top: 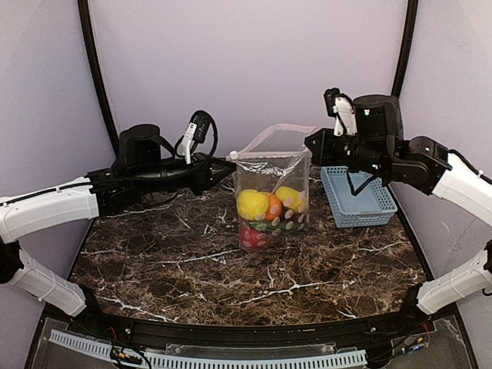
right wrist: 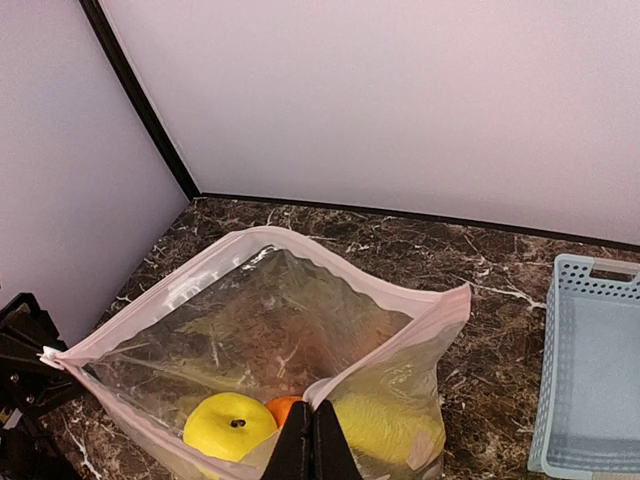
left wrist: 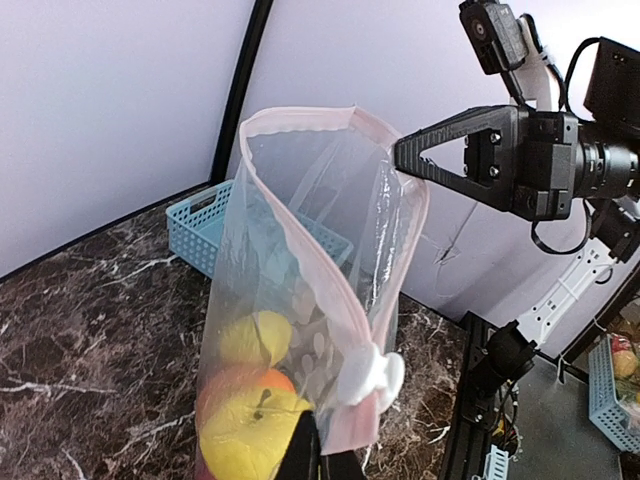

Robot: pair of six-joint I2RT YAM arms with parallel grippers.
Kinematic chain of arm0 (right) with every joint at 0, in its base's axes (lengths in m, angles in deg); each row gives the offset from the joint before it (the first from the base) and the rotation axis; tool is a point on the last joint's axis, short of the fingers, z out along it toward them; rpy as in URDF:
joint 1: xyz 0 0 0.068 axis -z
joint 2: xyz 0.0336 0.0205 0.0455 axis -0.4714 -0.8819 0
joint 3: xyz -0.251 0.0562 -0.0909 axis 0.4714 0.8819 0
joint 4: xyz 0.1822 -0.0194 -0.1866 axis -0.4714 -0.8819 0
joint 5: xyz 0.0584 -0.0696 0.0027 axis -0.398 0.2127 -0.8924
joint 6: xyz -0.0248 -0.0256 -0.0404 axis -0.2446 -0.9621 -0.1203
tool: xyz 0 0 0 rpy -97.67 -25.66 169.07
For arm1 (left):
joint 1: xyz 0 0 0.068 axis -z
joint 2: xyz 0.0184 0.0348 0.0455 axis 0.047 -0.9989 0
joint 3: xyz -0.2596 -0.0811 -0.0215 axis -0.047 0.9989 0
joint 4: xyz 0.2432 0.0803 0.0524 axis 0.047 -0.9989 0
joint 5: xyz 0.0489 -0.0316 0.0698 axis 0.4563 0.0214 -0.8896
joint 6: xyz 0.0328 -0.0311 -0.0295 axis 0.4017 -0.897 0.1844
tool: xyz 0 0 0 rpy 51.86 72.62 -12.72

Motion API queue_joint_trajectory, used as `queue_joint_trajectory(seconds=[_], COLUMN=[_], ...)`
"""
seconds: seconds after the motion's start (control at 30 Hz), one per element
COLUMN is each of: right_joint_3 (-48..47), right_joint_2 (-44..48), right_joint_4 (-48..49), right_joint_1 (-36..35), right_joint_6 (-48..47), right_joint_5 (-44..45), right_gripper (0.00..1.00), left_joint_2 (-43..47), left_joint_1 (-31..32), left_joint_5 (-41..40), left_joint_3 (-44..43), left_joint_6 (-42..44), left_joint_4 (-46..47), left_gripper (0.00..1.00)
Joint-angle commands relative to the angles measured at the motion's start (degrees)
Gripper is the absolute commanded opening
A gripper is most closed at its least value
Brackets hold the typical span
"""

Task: Place the food in the zip-top bag and seal the zipper
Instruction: Pass from the right arm to the left

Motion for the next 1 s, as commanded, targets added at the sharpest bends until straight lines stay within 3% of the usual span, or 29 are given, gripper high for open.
queue_joint_trajectory(seconds=[0.0, 0.3, 0.53, 0.63, 0.8, 0.97], right_joint_3=[-2.3, 3.9, 5.2, 4.6, 2.4, -3.2], right_joint_2=[4.9, 9.1, 13.7, 14.8, 11.4, 3.3], right_joint_4=[-1.0, -5.2, -4.8, -4.4, -3.8, -4.1], right_joint_1=[-0.7, -1.0, -1.0, -1.0, -1.0, -1.0], right_joint_6=[-0.3, 2.3, -8.8, -15.5, -23.9, -28.1], right_joint_5=[4.3, 2.6, -6.8, -15.3, -33.0, -41.0], right_gripper=[0.0, 0.02, 0.53, 0.63, 0.66, 0.6], left_joint_2=[-1.6, -6.7, -7.2, -6.6, -5.5, -3.2], left_joint_1=[-2.8, -5.7, -6.0, -6.0, -6.0, -6.0], left_joint_5=[10.1, 23.9, 29.9, 30.8, 33.2, 33.3], left_joint_3=[-6.7, -12.0, -12.9, -12.6, -11.0, -7.9], left_joint_6=[3.4, 6.3, 17.1, 20.1, 20.3, 18.5], left_joint_4=[-6.9, -11.1, -21.5, -24.1, -22.8, -19.0], left_gripper=[0.01, 0.01, 0.01, 0.01, 0.01, 0.01])
